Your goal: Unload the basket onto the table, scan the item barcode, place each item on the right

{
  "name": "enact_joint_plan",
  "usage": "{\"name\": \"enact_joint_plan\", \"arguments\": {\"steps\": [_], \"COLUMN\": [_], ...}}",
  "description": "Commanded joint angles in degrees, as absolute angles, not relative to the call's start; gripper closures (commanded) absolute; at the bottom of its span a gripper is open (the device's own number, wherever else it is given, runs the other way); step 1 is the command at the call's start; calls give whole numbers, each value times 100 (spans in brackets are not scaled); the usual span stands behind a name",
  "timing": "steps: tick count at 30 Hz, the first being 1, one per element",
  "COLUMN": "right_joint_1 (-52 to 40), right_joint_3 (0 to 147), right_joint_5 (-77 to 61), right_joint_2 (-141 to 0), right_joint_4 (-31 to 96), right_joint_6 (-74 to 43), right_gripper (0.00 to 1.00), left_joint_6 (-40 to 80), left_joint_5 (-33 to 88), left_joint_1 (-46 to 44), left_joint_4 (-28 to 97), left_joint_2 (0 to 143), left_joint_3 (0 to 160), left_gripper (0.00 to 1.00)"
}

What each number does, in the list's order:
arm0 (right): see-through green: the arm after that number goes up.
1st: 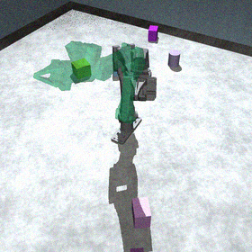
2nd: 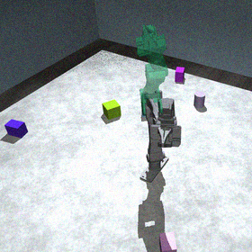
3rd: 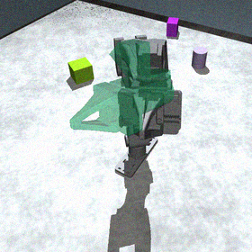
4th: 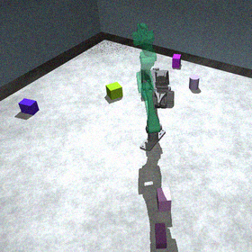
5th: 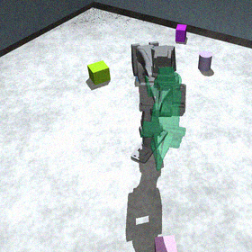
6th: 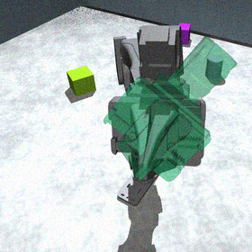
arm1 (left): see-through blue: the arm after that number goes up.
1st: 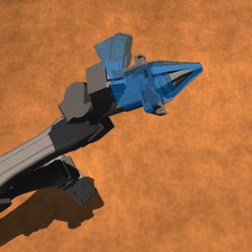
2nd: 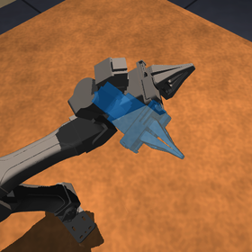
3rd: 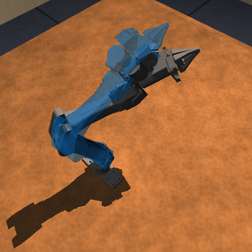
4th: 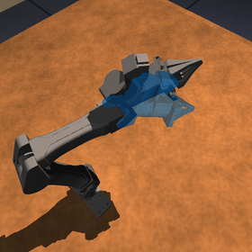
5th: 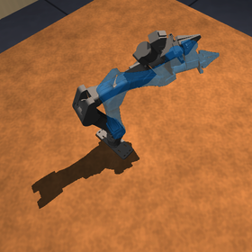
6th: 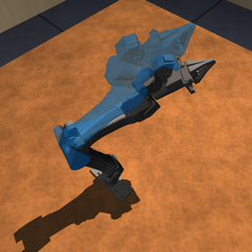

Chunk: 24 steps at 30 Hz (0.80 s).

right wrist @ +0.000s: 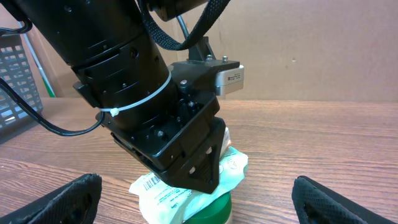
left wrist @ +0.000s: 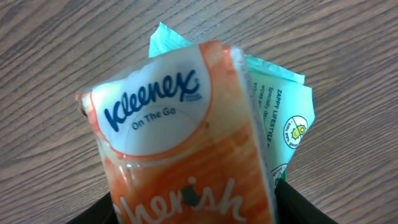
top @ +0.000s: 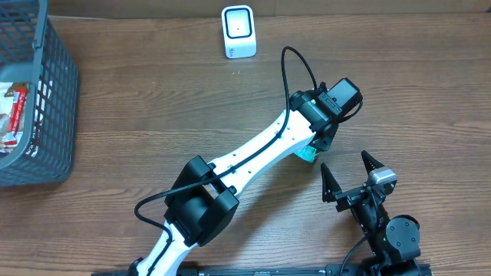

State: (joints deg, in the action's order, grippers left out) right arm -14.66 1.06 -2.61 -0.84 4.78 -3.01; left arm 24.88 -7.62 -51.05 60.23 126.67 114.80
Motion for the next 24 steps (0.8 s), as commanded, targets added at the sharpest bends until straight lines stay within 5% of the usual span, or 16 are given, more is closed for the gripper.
{"name": "enact_joint_plan", "arguments": {"steps": [1, 24], "right_joint_1": [-1450, -1450], "right_joint_3": [45, 45], "right_joint_5": [-266, -266], "right_joint_2": [-16, -16], "right_joint_4": [462, 462], "right_joint_6": [-325, -325], "right_gripper": [0, 0], "left_joint_6": [2445, 3203], "left_joint_5": [-886, -1573], "left_joint_1": [-5168, -4956], "left_joint_4": [6125, 6858], "left_joint_2": [12545, 11725], "left_joint_3": [11609, 11609], "left_gripper": [52, 55]}}
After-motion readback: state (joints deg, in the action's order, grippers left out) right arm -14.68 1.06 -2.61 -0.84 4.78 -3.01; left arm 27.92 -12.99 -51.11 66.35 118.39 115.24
